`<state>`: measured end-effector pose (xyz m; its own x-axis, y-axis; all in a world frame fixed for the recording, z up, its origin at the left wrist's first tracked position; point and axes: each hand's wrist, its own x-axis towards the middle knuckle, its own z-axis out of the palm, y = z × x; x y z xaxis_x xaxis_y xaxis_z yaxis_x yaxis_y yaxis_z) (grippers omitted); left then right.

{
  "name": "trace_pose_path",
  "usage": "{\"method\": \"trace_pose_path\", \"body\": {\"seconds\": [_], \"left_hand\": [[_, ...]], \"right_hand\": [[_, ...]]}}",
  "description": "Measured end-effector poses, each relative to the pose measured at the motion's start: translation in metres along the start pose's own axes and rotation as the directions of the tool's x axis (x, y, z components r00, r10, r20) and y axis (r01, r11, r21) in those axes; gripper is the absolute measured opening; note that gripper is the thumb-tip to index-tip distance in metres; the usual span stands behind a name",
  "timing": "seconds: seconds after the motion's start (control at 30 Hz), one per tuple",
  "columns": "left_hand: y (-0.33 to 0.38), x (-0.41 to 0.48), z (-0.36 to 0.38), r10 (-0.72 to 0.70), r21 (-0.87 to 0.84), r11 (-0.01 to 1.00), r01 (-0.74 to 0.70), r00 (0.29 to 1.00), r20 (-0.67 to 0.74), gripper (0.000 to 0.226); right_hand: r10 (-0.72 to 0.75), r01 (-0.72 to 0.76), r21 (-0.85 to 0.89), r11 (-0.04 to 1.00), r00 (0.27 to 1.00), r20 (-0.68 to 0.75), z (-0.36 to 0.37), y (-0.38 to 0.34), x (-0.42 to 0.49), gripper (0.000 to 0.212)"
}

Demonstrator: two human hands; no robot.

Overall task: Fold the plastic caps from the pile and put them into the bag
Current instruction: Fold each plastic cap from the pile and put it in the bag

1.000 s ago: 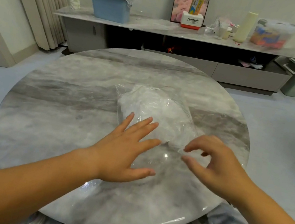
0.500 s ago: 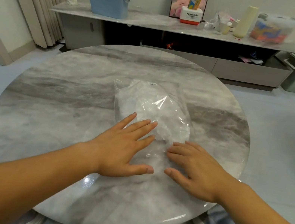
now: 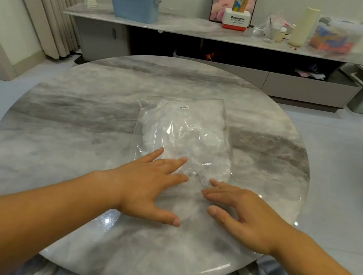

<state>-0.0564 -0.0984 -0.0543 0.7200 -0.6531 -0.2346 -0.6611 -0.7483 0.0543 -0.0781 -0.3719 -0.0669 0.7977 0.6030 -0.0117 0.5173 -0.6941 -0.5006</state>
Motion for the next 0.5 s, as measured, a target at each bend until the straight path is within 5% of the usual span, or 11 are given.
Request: {"method": "trace_pose_path", "body": {"seconds": [0.3,0.5], "left_hand": [[0.007,0.001,0.004,-0.085,-0.039,0.995,0.088,0.994,0.066,0.083],[0.007,0.003,0.0,-0.12,-0.08,0.988,0.132,0.983,0.138,0.09]], "right_hand": [[-0.064,0.063,-0.024,0.998,0.998,-0.015,-0.001,-0.01,0.0,0.066],[-0.132,0.111,-0.347,0.931,0.991,-0.035,-0.005,-0.023,-0.001,0.068]]}}
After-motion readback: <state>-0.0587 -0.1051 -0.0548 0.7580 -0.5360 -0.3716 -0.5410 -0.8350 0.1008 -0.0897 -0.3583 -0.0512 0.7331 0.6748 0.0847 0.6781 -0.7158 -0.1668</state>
